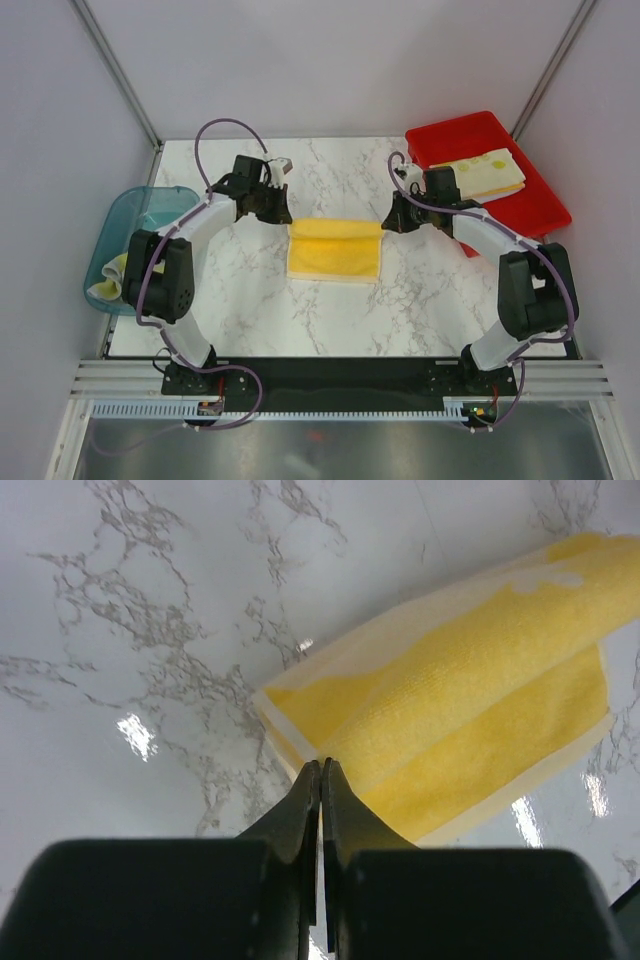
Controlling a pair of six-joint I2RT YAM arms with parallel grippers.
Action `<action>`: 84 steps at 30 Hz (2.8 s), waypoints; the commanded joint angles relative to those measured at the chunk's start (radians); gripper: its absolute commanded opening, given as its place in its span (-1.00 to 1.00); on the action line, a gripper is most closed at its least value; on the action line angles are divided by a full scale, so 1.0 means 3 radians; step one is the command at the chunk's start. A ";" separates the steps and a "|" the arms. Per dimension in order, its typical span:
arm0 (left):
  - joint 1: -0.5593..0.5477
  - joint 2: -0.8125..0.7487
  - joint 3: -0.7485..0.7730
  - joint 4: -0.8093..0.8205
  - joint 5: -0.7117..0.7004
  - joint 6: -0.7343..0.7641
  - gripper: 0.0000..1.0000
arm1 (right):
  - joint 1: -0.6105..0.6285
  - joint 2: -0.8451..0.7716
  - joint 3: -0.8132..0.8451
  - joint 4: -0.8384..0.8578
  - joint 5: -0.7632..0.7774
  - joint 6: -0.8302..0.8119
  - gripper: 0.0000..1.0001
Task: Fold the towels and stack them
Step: Fold the towel
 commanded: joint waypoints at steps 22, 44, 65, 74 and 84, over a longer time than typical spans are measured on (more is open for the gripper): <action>-0.0469 -0.0829 -0.1297 0.0194 -0.0367 -0.0798 -0.95 | 0.0385 -0.0638 -0.0835 -0.0113 0.0301 0.0553 -1.00; -0.0654 -0.1125 -0.1553 0.0108 -0.1237 -0.1197 -0.95 | 0.0421 -0.0812 -0.1366 0.0234 0.0163 0.0921 -1.00; -0.0649 -0.0931 -0.1604 0.0118 -0.1299 -0.1489 -0.96 | 0.0493 -0.1252 -0.2377 0.1532 -0.0026 0.2087 -1.00; -0.0649 -0.0936 -0.1487 -0.0005 -0.1390 -0.1555 -0.54 | 0.0544 -0.1245 -0.2502 0.1805 -0.0032 0.2246 -0.46; -0.0654 -0.1130 -0.0802 -0.0501 -0.1443 -0.1494 -0.12 | 0.0544 -0.1671 -0.2031 0.0633 0.0342 0.2005 -0.23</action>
